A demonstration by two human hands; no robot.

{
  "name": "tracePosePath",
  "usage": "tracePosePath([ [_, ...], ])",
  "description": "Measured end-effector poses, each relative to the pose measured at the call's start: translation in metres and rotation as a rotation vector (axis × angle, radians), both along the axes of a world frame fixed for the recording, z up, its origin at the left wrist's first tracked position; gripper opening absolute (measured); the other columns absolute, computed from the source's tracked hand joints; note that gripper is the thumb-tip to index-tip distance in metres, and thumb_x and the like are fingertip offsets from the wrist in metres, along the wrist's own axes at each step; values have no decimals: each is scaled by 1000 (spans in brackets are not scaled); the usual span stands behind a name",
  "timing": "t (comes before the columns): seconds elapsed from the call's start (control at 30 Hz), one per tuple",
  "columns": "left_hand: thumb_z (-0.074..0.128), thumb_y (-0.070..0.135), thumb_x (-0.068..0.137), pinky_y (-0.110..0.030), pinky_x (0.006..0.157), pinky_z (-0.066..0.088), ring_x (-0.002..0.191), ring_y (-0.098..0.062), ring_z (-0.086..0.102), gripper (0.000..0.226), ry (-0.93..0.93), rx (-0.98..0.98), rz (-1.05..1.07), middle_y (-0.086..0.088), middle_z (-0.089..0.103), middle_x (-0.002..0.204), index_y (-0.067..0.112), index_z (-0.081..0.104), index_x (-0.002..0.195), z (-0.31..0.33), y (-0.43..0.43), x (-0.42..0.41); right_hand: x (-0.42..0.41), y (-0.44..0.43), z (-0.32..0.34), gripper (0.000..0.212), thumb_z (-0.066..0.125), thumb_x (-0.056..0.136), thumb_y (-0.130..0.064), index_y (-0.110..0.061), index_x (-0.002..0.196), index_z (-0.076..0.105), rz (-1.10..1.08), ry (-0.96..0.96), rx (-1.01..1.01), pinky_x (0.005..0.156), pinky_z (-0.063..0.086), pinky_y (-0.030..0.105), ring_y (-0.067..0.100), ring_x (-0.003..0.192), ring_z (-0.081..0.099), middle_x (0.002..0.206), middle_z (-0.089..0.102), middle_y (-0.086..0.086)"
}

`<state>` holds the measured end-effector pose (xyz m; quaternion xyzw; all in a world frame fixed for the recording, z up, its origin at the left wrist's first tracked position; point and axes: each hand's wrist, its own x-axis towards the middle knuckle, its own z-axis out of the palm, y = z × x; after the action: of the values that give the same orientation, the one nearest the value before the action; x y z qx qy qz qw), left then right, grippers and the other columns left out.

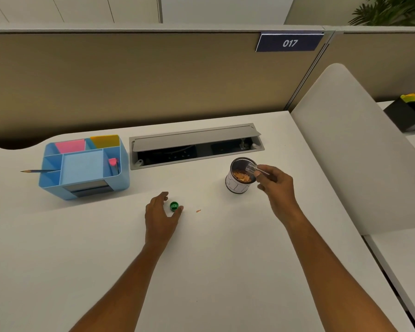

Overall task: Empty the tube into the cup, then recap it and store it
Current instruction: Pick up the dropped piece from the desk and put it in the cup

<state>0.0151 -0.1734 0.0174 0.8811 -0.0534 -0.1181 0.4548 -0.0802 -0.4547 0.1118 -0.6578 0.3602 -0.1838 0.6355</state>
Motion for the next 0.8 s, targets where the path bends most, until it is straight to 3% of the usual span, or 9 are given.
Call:
tracePosePath([
  [0.1, 83, 32, 82, -44, 91, 56, 108, -29, 60, 61, -61, -70, 50, -12, 65, 121, 11, 58, 133, 18, -8, 2, -1, 20, 2, 20, 65, 92, 3, -2, 110, 71, -6, -155, 336, 76, 60, 24, 23, 96, 69, 104, 75, 10],
  [0.23, 82, 45, 78, -14, 65, 53, 79, -15, 63, 53, -180, -233, -13, -1, 67, 95, 16, 68, 119, 51, -25, -5, 8, 59, -1, 26, 59, 94, 8, 7, 119, 65, 37, -234, 533, 86, 61, 28, 25, 98, 69, 116, 71, 15],
  [0.33, 75, 58, 76, -15, 67, 59, 82, -13, 69, 52, -12, -356, -56, 5, 72, 94, 23, 71, 115, 72, -41, -13, 16, 91, -8, 27, 63, 94, 2, 3, 120, 66, 124, -205, 540, 94, 59, 36, 29, 106, 71, 123, 69, 18],
  [0.47, 76, 38, 87, -40, 78, 66, 97, -24, 73, 39, 159, -445, 7, -5, 77, 107, 17, 73, 120, 75, -41, -12, 23, 121, -19, 26, 68, 94, -10, -5, 120, 69, 252, -203, 423, 94, 59, 38, 28, 112, 71, 122, 72, 13],
  [0.6, 81, 28, 84, -31, 75, 64, 94, -19, 76, 27, 280, -556, 121, -3, 80, 104, 18, 77, 109, 67, -21, -5, 26, 124, -34, 26, 75, 89, -13, -9, 115, 72, 272, -158, 433, 90, 61, 38, 25, 108, 72, 113, 76, 12],
  [0.63, 82, 25, 83, -27, 72, 63, 92, -17, 77, 22, 305, -583, 154, 0, 81, 100, 20, 78, 104, 66, -15, -4, 26, 123, -39, 24, 76, 89, -13, -10, 113, 73, 251, -128, 396, 89, 61, 38, 24, 105, 73, 109, 76, 12],
  [0.7, 82, 19, 83, -26, 71, 63, 90, -18, 78, 16, 346, -617, 229, 6, 81, 94, 24, 77, 96, 63, -3, -1, 23, 121, -55, 20, 76, 87, -12, -10, 107, 75, 198, 0, 89, 83, 61, 30, 21, 94, 73, 99, 78, 9],
  [0.8, 82, 17, 83, -41, 85, 64, 99, -27, 76, 18, 386, -605, 301, -9, 77, 108, 21, 75, 100, 58, 10, 2, 16, 122, -80, 18, 75, 85, -6, -8, 103, 75, 236, 200, -362, 80, 58, 26, 21, 86, 70, 95, 75, 7],
])
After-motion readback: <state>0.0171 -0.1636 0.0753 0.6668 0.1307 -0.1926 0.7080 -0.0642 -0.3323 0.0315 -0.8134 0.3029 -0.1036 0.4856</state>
